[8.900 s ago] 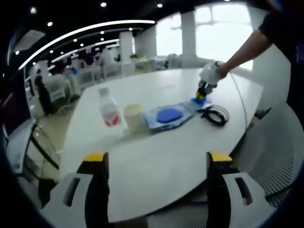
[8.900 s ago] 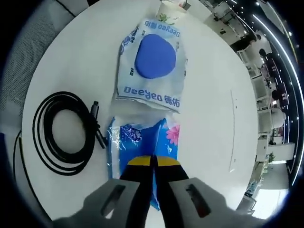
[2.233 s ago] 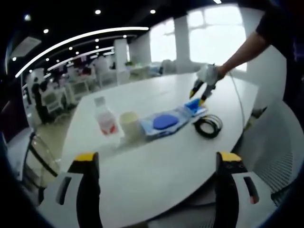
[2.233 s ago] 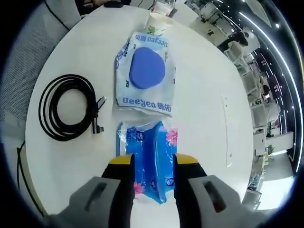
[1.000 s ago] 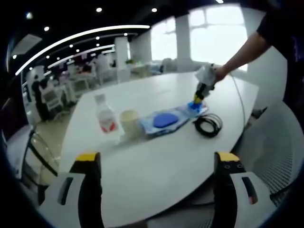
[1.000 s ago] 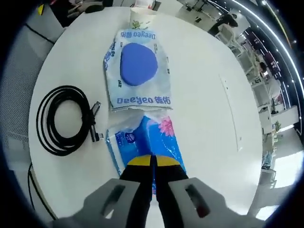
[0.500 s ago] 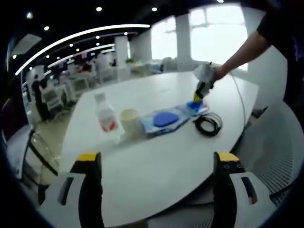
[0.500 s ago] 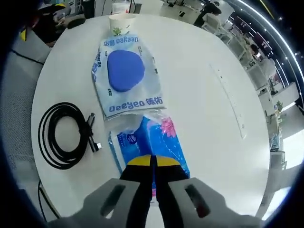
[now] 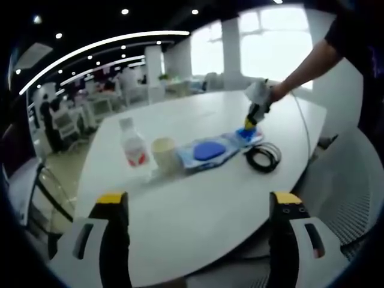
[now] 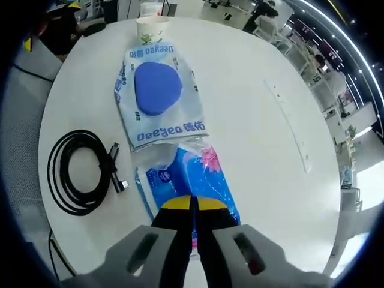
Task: Arrange the tabletop items into an orderly group along one side of the table until the central work area is clear of visible clutter.
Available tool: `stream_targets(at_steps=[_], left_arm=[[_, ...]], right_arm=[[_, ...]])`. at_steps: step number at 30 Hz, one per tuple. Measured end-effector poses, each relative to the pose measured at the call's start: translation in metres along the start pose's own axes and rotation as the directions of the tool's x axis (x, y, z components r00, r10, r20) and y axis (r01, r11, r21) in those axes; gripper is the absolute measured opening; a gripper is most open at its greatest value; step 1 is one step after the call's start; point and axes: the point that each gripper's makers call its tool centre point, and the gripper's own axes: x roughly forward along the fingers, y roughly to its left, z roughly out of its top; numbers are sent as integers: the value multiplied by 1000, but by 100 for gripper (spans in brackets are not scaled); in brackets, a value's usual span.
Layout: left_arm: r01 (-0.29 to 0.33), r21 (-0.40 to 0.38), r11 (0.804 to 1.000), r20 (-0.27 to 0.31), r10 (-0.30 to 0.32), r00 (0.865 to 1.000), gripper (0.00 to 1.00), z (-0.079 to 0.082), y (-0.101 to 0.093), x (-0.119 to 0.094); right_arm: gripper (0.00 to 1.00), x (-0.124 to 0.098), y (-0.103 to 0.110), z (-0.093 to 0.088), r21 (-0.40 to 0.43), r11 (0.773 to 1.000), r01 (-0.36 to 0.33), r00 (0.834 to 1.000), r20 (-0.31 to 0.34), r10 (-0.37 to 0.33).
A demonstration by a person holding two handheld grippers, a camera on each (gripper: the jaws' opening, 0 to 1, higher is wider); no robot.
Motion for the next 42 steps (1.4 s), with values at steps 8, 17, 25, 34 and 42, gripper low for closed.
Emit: stream_targets(at_steps=[8, 17, 25, 34, 42], left_arm=[[0, -1, 1000, -3, 0, 1000, 94, -1, 1, 0], [-1, -1, 1000, -5, 1, 1000, 94, -1, 0, 0], [-1, -1, 1000, -4, 1, 1000, 94, -2, 1, 1], [1, 0, 1000, -2, -1, 1000, 94, -1, 1, 1], [17, 6, 1000, -4, -17, 1000, 95, -2, -2, 1]], right_arm=[[0, 1, -2, 2, -14, 1000, 10, 1000, 8, -10], [0, 1, 0, 2, -24, 1000, 10, 1000, 9, -10], [4, -1, 0, 3, -30, 999, 16, 1000, 17, -15], [24, -11, -3, 15, -33, 998, 61, 996, 72, -58], [33, -22, 9, 21, 2, 997, 78, 990, 122, -78]])
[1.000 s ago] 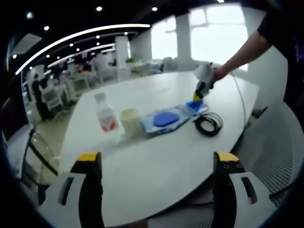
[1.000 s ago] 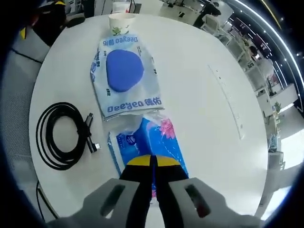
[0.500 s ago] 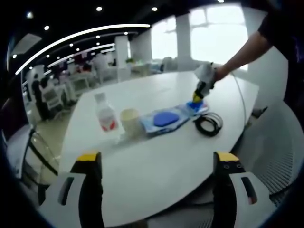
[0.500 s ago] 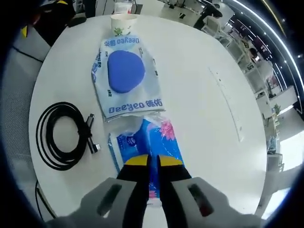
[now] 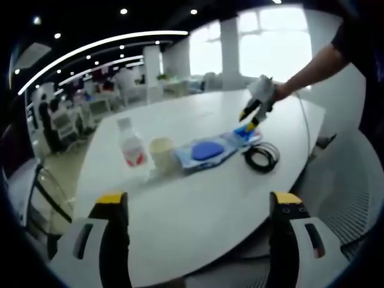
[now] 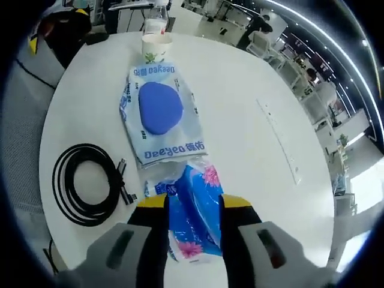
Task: Arrange the tabletop items into an orderly group along one side of the table until the central work area is clear of visible clutter.
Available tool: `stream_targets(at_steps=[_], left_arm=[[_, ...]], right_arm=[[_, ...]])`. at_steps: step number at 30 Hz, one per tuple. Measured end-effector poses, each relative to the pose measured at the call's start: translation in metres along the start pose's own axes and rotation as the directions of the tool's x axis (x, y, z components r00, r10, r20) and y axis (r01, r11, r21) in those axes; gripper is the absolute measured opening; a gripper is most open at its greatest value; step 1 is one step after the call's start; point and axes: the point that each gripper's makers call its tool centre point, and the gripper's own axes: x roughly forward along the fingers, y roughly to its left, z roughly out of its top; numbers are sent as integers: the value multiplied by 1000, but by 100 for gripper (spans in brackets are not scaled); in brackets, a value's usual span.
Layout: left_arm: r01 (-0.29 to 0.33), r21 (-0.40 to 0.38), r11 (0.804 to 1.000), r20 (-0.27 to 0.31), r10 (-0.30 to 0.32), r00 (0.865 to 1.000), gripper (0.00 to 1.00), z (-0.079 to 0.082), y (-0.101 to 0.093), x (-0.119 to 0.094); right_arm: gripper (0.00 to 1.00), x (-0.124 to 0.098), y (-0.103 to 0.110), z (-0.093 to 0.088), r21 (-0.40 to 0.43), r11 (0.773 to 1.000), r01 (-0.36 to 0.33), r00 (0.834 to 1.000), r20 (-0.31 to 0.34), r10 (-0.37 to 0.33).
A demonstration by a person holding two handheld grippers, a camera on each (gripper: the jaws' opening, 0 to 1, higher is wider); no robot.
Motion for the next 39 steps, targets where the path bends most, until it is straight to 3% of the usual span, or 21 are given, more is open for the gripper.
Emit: stream_targets(at_steps=[7, 13, 19, 25, 28, 31, 34, 39], left_arm=[[13, 4, 1000, 0, -13, 1000, 95, -1, -2, 0], [25, 9, 1000, 1, -25, 1000, 96, -1, -4, 0], [29, 16, 999, 6, -29, 1000, 97, 0, -4, 0], [28, 8, 1000, 21, -28, 999, 98, 3, -4, -1], [22, 4, 1000, 30, -22, 999, 99, 4, -2, -2], [16, 2, 1000, 39, -16, 999, 99, 5, -1, -2], [18, 3, 1000, 42, -18, 999, 98, 6, -1, -2], [20, 6, 1000, 45, -20, 999, 98, 6, -2, -2]], right_arm=[[41, -16, 13, 6, 73, 997, 28, 998, 60, -32], [48, -37, 20, 10, 194, 978, 75, 986, 130, -101], [57, -55, 32, 12, 235, 967, 96, 977, 165, -137], [62, -78, 46, 14, 372, 920, 124, 957, 202, -210], [65, -87, 51, 9, 395, 904, 162, 950, 187, -252], [67, -97, 60, 6, 483, 859, 169, 938, 189, -291], [70, -105, 71, 4, 485, 856, 180, 932, 194, -306], [74, -116, 89, 6, 561, 811, 166, 916, 218, -338]])
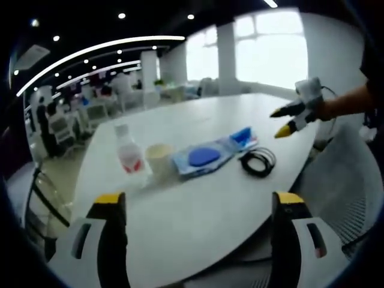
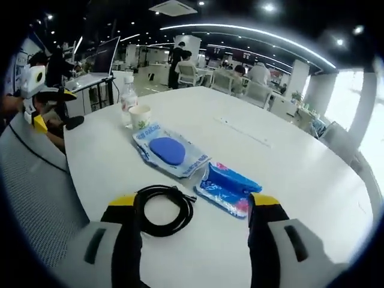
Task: Arrange the tabletop items into an orderly group along one side of the table until the central work area is clear of visible clutter.
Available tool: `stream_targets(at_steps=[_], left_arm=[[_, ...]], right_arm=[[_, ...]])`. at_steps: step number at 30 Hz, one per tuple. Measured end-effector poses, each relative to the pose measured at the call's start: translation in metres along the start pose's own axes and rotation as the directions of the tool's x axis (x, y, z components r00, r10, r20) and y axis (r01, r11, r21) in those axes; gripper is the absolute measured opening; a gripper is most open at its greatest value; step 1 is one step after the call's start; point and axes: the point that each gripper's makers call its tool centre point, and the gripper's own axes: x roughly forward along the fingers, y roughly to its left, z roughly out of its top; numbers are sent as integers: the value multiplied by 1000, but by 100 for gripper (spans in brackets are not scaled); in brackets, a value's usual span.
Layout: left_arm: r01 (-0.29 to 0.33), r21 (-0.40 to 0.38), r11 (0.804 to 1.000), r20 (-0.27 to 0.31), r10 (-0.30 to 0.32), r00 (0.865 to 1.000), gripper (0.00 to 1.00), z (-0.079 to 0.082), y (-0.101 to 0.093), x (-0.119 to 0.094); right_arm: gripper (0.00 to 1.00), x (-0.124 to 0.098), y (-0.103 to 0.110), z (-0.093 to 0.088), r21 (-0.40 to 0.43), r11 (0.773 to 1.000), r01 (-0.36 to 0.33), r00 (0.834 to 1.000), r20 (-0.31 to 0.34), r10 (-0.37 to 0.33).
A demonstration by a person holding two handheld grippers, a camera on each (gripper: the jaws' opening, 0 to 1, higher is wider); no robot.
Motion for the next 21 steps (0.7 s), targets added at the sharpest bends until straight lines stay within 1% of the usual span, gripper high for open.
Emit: stream_targets(at_steps=[4, 7, 11, 14, 19, 21], left_arm=[[2, -4, 1000, 5, -2, 1000, 98, 1, 0, 0], [6, -4, 1000, 9, -6, 1000, 98, 2, -1, 0], [9, -7, 1000, 16, -9, 1000, 98, 3, -2, -1], [10, -11, 1000, 22, -9, 1000, 98, 4, -2, -2], [5, -12, 1000, 25, -5, 1000, 98, 4, 0, -3], [1, -18, 1000, 28, -1, 1000, 99, 4, 1, -3]], right_arm=[[77, -12, 12, -6, 34, 999, 14, 1000, 18, -15], [80, -19, 17, -9, 82, 997, 16, 999, 30, -19], [87, -29, 22, -10, 88, 996, 26, 998, 59, -31], [91, -37, 21, -5, 146, 989, 30, 995, 85, -42], [100, -46, 27, -1, 152, 988, 33, 992, 118, -51], [100, -47, 29, -2, 150, 988, 36, 992, 116, -54]])
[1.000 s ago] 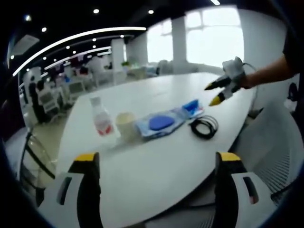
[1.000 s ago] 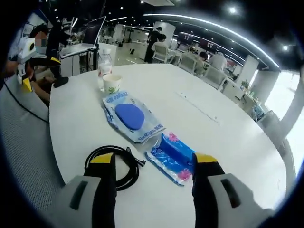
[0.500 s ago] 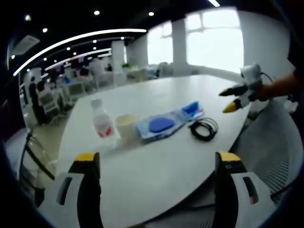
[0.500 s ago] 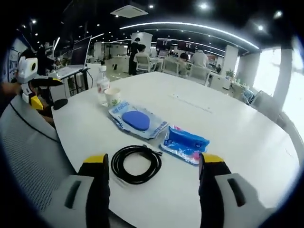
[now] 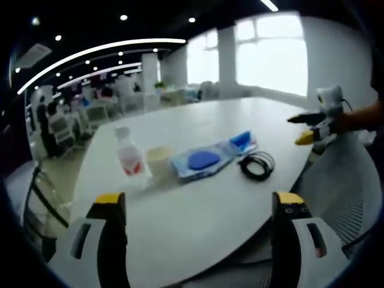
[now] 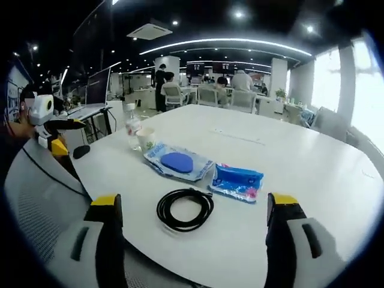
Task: Arrange the tabletop items into an orderly group along one side of the table until the central work area is clear of visible clutter.
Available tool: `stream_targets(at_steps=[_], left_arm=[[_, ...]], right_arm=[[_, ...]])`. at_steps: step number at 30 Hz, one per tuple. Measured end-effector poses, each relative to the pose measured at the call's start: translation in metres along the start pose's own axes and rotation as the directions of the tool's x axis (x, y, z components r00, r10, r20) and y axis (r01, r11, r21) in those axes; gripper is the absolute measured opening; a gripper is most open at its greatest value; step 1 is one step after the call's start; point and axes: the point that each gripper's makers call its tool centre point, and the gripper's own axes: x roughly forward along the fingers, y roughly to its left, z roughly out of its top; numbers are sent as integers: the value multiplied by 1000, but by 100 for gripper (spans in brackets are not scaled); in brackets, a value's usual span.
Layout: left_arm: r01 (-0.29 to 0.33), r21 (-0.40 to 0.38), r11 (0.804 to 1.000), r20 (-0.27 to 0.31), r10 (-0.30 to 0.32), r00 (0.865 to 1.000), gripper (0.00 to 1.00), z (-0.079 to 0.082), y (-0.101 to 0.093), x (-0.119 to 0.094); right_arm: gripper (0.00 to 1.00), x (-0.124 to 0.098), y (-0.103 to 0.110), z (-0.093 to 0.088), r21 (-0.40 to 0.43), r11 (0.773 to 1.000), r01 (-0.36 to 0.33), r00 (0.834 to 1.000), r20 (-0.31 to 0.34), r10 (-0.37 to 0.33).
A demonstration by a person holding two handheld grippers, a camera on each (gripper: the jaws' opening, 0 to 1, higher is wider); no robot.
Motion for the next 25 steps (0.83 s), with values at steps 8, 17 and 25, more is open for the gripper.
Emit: stream_targets(at_steps=[8, 17, 25], left_arm=[[6, -11, 1000, 15, -6, 1000, 100, 2, 0, 0], [-5, -3, 1000, 16, 5, 1000, 100, 2, 2, -1], [-11, -6, 1000, 18, 11, 1000, 100, 2, 3, -1]], right_arm=[[100, -2, -4, -5, 3, 1000, 22, 1000, -12, -22], [100, 0, -4, -7, 13, 1000, 23, 1000, -16, -23], [100, 0, -4, -7, 9, 1000, 27, 1000, -16, -27]])
